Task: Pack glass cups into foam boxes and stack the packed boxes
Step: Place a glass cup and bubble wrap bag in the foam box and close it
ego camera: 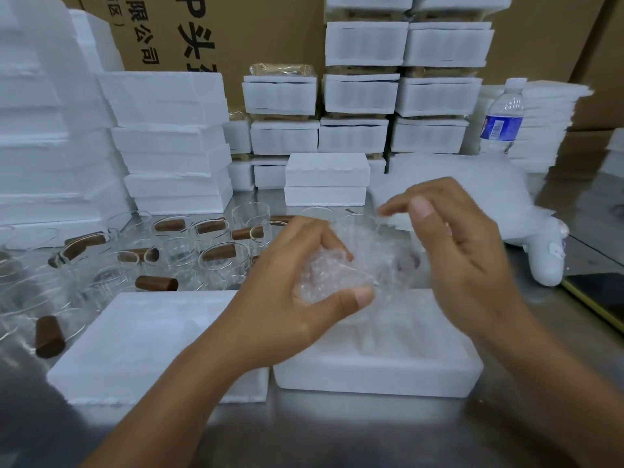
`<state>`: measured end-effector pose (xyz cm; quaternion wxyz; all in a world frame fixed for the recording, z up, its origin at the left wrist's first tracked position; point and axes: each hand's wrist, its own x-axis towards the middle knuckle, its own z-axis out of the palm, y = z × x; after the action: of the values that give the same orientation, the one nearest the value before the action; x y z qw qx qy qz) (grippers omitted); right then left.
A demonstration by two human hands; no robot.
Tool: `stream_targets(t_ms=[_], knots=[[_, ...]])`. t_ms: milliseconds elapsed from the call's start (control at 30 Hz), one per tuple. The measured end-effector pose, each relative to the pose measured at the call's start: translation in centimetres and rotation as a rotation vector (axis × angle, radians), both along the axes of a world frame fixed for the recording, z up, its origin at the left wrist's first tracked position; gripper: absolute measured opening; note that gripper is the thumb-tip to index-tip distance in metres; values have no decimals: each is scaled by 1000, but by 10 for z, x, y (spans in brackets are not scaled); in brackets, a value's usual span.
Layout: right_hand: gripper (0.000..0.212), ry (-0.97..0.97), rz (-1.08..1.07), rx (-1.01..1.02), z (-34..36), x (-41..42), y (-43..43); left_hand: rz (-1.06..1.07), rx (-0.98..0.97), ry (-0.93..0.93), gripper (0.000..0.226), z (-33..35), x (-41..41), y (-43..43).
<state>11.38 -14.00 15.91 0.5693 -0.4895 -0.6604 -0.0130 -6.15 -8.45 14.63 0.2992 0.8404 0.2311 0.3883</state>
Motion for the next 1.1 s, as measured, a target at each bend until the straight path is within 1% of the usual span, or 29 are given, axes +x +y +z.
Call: stream_targets(t_ms=[67, 133, 200, 300, 367, 467, 533, 633, 733, 867, 1033, 1100], knots=[[13, 162, 14, -102, 5, 8, 2, -11, -59, -57, 29, 2, -3, 3], [8, 225, 144, -298, 10, 18, 3, -71, -136, -120, 24, 5, -6, 6], [9, 233, 297, -472, 11, 28, 2, -139, -166, -134, 21, 6, -9, 9], [9, 252, 417, -589, 9, 37, 2, -192, -200, -112, 17, 5, -12, 10], [9, 254, 468, -646, 9, 42, 2, -190, -214, -68, 18, 3, -13, 12], [6, 171, 501, -764, 9, 49, 2, -169, -217, 38, 23, 3, -15, 15], [11, 129, 500, -826, 7, 51, 4, -159, -212, 98, 28, 3, -17, 15], [22, 95, 477, -891, 5, 52, 5, -73, -176, 212, 39, 1, -20, 17], [25, 42, 436, -928, 4, 50, 5, -29, -203, 293, 47, 0, -22, 19], [22, -22, 386, -927, 3, 44, 5, -14, -221, 354, 35, -1, -22, 20], [36, -66, 350, -922, 3, 42, 4, -35, -221, 468, 35, 0, -25, 22], [40, -47, 337, -862, 3, 41, 4, -33, -204, 500, 36, 0, -26, 22]])
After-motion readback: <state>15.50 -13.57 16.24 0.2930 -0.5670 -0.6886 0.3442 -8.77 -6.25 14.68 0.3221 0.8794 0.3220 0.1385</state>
